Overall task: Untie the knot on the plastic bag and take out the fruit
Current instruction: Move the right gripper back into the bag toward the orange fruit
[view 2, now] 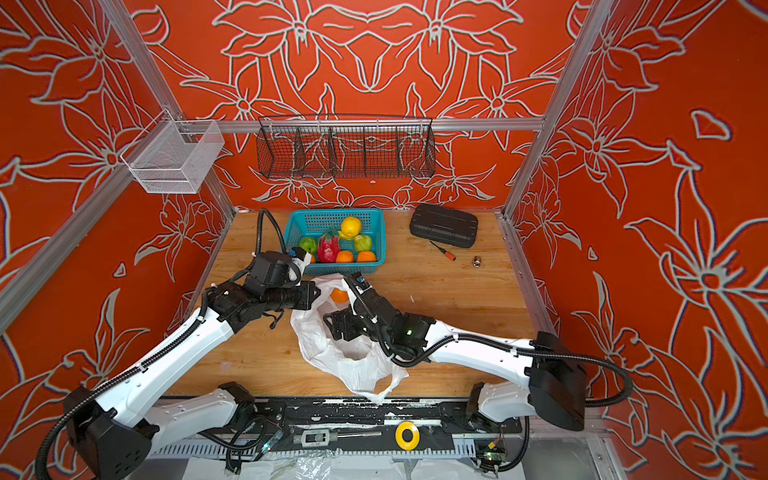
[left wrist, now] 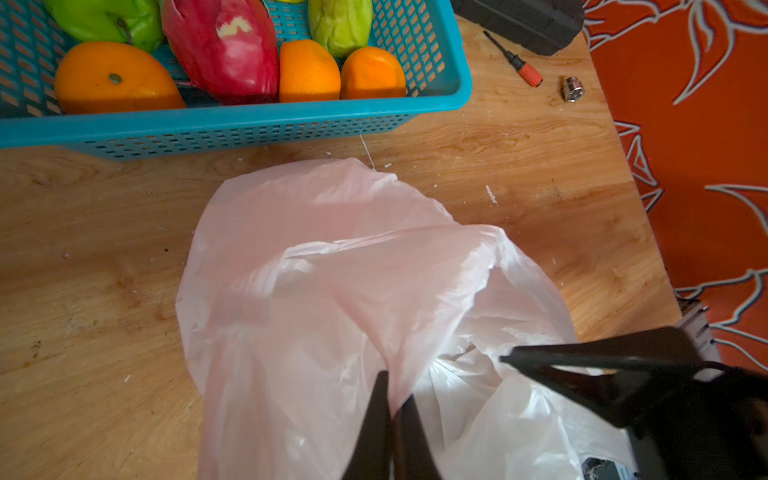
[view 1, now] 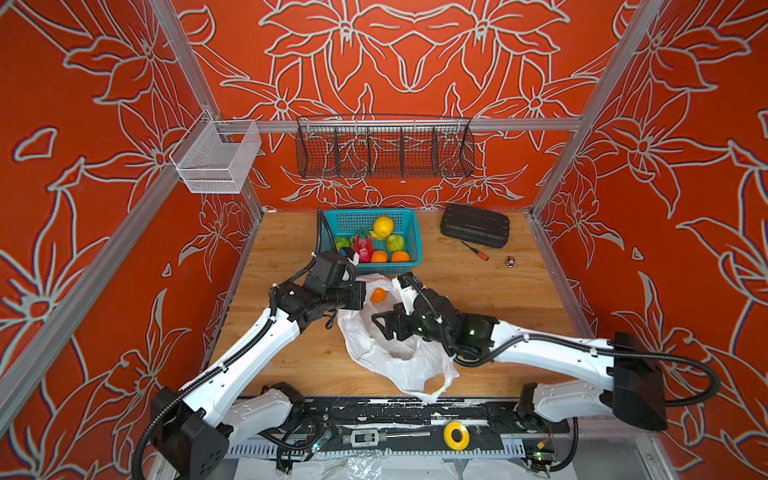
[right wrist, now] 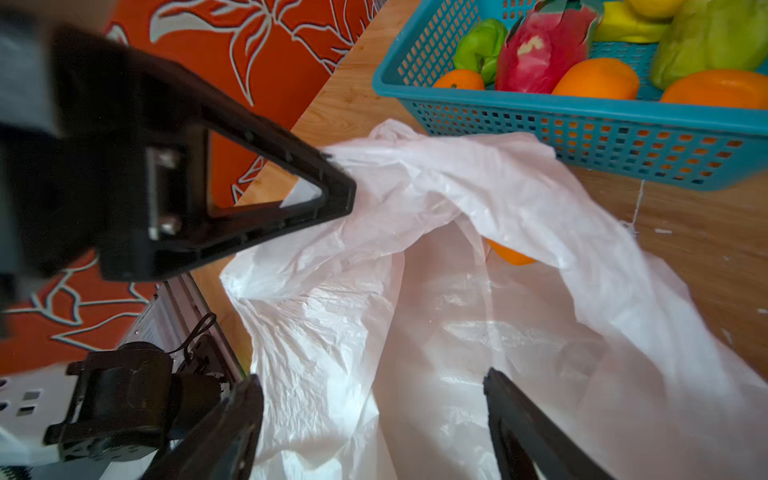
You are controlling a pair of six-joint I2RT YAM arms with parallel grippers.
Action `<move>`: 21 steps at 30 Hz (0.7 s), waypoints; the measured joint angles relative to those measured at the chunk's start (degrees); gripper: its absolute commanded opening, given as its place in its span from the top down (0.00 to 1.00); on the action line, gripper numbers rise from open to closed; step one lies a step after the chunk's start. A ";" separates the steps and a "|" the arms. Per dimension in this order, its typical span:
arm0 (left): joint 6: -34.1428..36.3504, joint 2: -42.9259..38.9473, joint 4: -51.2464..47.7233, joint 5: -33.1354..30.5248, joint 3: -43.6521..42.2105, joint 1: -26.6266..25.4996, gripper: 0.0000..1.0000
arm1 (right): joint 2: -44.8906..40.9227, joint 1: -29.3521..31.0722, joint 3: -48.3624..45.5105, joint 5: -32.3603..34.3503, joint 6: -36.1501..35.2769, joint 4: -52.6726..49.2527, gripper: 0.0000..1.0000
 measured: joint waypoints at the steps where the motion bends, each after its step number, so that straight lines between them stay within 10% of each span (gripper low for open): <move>1: -0.46 0.00 -0.04 0.04 0.22 0.00 1.00 | 1.79 0.31 0.00 0.52 0.28 0.85 0.15; 21: -3.37 -1.53 -1.62 1.42 0.26 0.00 1.00 | 26.73 -3.26 8.13 9.88 14.45 12.79 0.09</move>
